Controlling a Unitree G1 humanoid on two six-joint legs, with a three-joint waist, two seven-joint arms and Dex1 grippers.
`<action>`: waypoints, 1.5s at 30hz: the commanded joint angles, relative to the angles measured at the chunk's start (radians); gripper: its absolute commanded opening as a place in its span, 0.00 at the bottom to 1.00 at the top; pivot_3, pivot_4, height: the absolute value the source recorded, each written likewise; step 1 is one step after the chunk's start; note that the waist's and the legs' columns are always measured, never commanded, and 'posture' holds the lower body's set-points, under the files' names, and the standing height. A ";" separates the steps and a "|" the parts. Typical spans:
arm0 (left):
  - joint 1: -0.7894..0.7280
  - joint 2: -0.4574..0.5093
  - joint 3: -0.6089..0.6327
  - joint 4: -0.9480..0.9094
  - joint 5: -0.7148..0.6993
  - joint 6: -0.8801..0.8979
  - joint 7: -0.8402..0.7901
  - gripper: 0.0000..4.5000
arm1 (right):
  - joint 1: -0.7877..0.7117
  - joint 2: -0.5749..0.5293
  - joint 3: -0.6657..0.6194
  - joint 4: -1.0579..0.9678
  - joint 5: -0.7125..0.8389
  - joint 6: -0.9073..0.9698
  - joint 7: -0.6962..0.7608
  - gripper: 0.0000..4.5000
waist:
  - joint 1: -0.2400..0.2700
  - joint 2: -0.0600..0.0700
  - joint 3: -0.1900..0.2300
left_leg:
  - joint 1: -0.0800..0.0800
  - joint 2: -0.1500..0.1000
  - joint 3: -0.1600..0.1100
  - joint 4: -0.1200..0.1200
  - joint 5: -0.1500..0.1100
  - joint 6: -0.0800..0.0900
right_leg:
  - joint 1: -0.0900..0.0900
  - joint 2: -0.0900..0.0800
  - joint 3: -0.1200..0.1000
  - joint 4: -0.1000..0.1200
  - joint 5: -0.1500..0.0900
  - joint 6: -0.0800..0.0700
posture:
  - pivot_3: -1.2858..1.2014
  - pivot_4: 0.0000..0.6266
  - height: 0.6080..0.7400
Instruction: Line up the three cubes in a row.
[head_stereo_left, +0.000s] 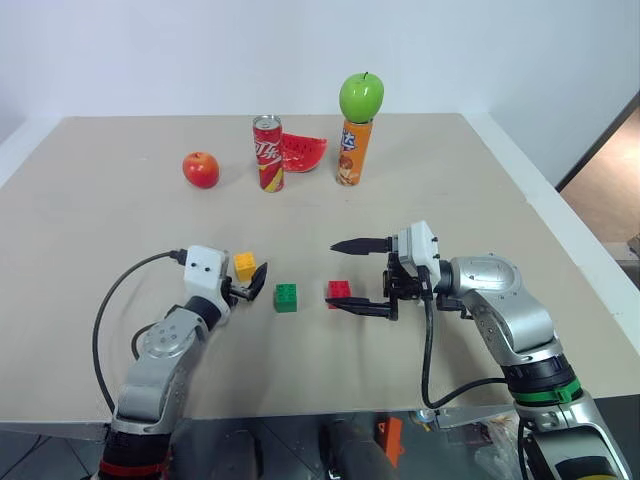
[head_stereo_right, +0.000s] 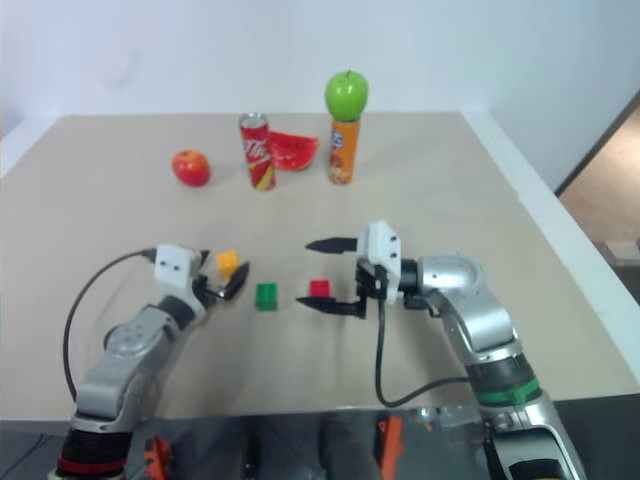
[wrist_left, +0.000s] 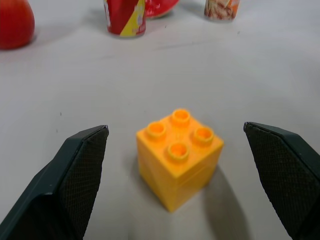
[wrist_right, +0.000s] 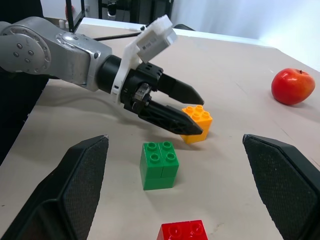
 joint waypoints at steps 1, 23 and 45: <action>-0.017 -0.004 0.000 0.001 0.007 -0.005 -0.001 1.00 | 0.000 -0.002 -0.019 -0.014 -0.001 -0.017 -0.001 1.00 | 0.000 0.000 0.000 | 0.000 0.000 0.000 0.000 0.000 0.000 | 0.000 0.000 0.000 0.000 0.000 0.000 | 0.52 0.24 1.00; -0.053 -0.029 -0.004 0.072 0.041 -0.052 -0.017 0.82 | -0.005 -0.004 -0.017 -0.040 -0.002 0.012 -0.009 1.00 | 0.000 0.000 0.000 | 0.000 0.000 0.000 0.000 0.000 0.000 | 0.000 0.000 0.000 0.000 0.000 0.000 | 0.52 0.24 1.00; -0.080 -0.016 0.012 0.114 0.050 -0.065 -0.029 0.54 | -0.007 -0.005 -0.016 -0.041 -0.005 0.020 -0.006 1.00 | 0.000 0.000 0.000 | 0.000 0.000 0.000 0.000 0.000 0.000 | 0.000 0.000 0.000 0.000 0.000 0.000 | 0.52 0.24 1.00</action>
